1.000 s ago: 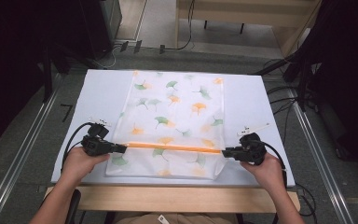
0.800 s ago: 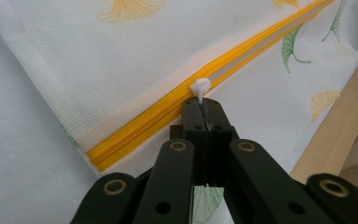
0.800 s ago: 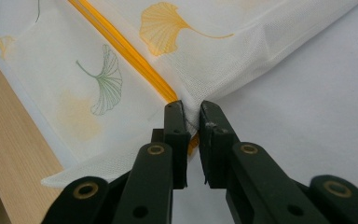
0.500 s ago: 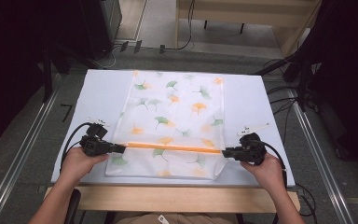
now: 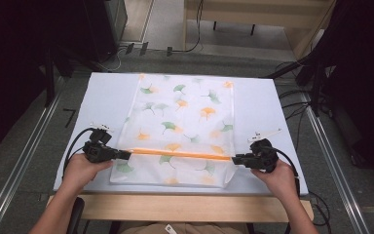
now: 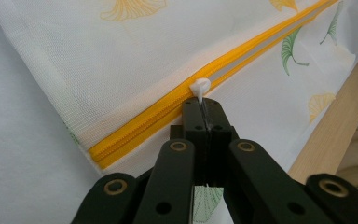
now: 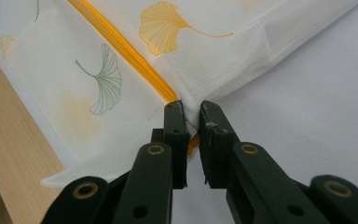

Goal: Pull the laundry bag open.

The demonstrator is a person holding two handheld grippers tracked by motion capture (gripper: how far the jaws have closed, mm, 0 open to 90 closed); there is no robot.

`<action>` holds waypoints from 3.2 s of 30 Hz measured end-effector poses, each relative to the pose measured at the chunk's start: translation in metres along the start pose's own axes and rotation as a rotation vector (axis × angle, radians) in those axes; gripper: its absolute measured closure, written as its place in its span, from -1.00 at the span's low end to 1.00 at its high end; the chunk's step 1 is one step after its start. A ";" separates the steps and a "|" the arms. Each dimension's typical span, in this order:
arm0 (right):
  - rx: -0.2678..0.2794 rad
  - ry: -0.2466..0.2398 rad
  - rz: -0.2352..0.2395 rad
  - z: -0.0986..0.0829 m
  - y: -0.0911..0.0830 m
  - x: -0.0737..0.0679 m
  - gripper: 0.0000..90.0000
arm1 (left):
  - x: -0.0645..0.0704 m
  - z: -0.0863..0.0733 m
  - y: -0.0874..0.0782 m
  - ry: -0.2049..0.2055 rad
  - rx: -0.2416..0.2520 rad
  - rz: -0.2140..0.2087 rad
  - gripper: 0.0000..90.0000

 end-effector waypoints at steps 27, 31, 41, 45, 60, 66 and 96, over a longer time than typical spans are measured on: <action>-0.007 0.002 0.001 0.000 0.000 0.000 0.86 | -0.019 -0.012 -0.018 -0.041 0.024 0.042 1.00; -0.003 -0.002 0.000 -0.001 0.000 0.001 0.86 | -0.027 -0.014 -0.022 -0.064 0.031 0.049 1.00; -0.023 -0.001 -0.010 -0.002 0.003 0.003 0.85 | -0.033 -0.019 -0.029 -0.086 0.048 0.039 1.00; -0.019 0.014 -0.015 -0.003 0.003 0.007 0.85 | -0.031 -0.018 -0.026 -0.082 0.038 0.032 1.00; -0.007 0.035 -0.070 -0.010 0.001 0.025 0.79 | -0.021 -0.017 -0.014 -0.061 -0.001 0.014 1.00; -0.003 0.059 -0.093 -0.011 0.000 0.029 0.79 | -0.020 -0.017 -0.011 -0.056 -0.007 0.013 1.00; 0.083 0.080 -0.101 -0.007 -0.002 0.027 -0.04 | -0.024 -0.013 -0.010 -0.035 0.086 0.104 -0.09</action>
Point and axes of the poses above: each handheld gripper's, and its own axes: y roughly forward along the jaws, z roughly out of its top, x roughly to its right, the point moved 2 cm from there along y, roughly forward along the jaws, and after that the axes turned 6 degrees about -y, right-handed, at the moved point
